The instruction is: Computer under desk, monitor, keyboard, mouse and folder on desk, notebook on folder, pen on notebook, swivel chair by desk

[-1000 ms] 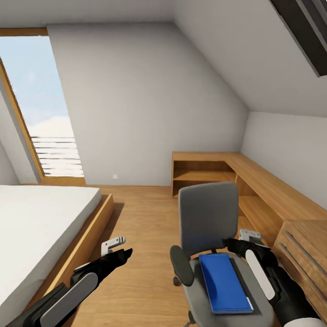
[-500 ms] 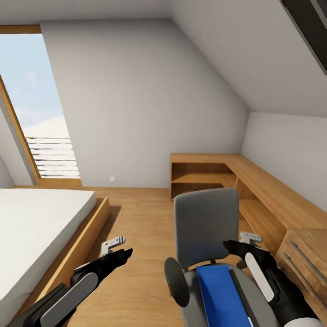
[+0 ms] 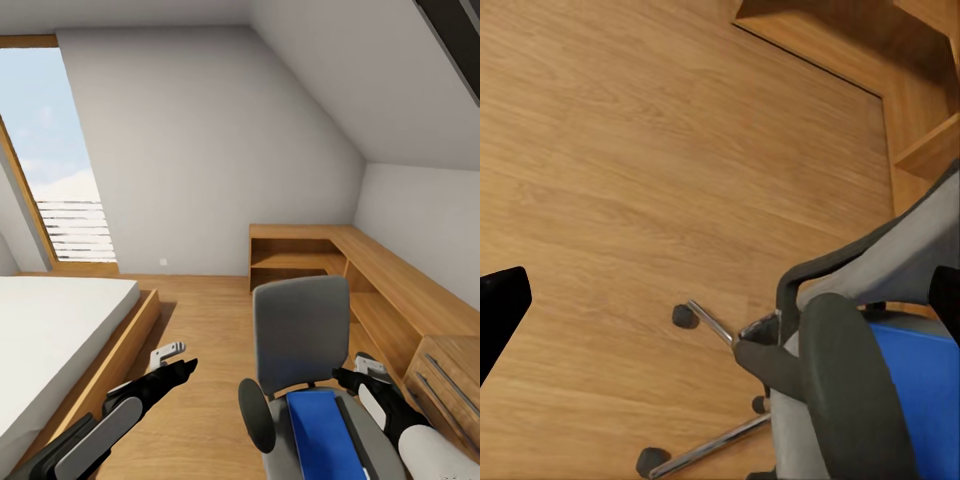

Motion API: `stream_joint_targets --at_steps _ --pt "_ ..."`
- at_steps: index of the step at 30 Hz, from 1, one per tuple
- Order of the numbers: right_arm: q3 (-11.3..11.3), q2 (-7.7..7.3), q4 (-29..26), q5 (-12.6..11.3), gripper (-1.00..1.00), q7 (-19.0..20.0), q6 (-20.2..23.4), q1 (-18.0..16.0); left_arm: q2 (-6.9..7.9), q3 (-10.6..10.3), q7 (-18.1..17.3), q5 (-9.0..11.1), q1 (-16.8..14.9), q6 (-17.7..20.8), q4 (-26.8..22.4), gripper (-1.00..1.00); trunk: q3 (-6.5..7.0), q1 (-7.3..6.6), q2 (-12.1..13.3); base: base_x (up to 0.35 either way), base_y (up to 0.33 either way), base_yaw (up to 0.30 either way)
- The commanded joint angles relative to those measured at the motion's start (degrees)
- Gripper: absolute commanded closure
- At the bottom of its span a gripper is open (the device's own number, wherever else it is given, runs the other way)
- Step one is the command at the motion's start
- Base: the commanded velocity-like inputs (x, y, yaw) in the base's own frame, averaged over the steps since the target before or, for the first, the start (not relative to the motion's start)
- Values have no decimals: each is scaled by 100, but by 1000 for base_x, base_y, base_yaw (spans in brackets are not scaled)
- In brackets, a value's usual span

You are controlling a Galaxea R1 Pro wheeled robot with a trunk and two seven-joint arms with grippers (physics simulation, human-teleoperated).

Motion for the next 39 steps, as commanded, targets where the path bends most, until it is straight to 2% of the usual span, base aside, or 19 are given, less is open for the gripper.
stream_joint_targets --at_steps 1,10,34,37,39 --pt "18 -2 8 -39 -100 -35 23 -15 4 -10 37 26 -8 6 -14 -100 -26 23 -47 0 0 0" --pt "-50 5 -476 -91 -100 -36 216 -37 12 0 46 204 -8 6 -22 -100 -188 221 -408 0 0 0" --pt "-47 2 -511 -112 -100 -35 251 -38 12 2 48 230 -8 6 15 -100 -618 748 -1370 0 0 0" --pt "-51 1 -511 -113 -100 -35 256 -38 11 91 165 237 -8 6 33 -100 -672 814 -1491 0 0 0" --pt "-54 0 -511 -111 -100 -35 257 -38 6 272 323 246 -8 6 154 -100 -708 858 -1571 0 0 0"
